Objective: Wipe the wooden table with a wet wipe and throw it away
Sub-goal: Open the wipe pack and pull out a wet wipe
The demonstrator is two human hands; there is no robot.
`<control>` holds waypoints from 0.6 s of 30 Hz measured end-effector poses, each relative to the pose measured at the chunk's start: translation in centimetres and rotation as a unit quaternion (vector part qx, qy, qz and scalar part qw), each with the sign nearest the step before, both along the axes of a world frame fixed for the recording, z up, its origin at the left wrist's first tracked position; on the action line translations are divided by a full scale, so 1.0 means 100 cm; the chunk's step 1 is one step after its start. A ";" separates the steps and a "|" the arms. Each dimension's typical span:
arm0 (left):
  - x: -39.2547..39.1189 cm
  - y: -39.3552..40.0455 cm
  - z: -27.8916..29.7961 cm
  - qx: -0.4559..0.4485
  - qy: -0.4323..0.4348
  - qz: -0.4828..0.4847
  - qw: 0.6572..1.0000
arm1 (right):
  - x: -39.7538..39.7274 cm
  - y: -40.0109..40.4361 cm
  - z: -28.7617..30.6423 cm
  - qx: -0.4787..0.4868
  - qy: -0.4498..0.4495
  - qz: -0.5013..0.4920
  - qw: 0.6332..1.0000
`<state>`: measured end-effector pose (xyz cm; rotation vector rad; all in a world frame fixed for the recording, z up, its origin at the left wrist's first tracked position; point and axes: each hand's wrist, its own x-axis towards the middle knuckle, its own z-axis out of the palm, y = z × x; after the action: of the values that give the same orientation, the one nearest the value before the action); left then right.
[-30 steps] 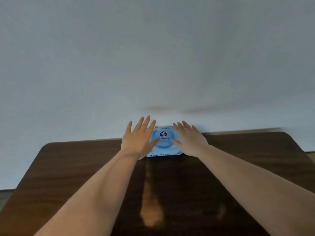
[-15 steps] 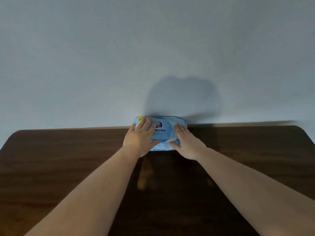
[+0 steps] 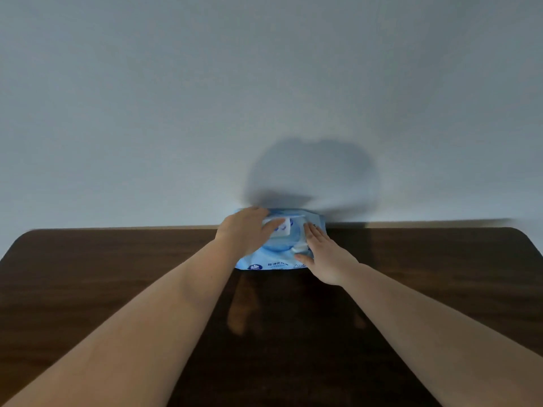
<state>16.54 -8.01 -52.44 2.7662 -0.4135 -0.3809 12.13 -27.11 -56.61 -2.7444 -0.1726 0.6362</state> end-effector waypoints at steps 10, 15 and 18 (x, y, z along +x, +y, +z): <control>-0.014 -0.013 -0.004 -0.110 -0.037 0.153 0.981 | -0.001 0.001 0.004 -0.018 -0.012 0.005 1.000; -0.023 -0.019 -0.013 -0.099 -0.066 0.112 0.987 | 0.002 -0.001 0.011 -0.012 -0.081 -0.012 0.997; -0.019 -0.012 -0.012 -0.172 -0.064 0.183 0.966 | 0.006 0.004 0.020 0.005 -0.201 -0.019 0.979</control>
<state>14.68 -9.25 -53.64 2.4590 0.0109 -0.0349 12.70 -26.72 -54.57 -2.8266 -0.2130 0.0614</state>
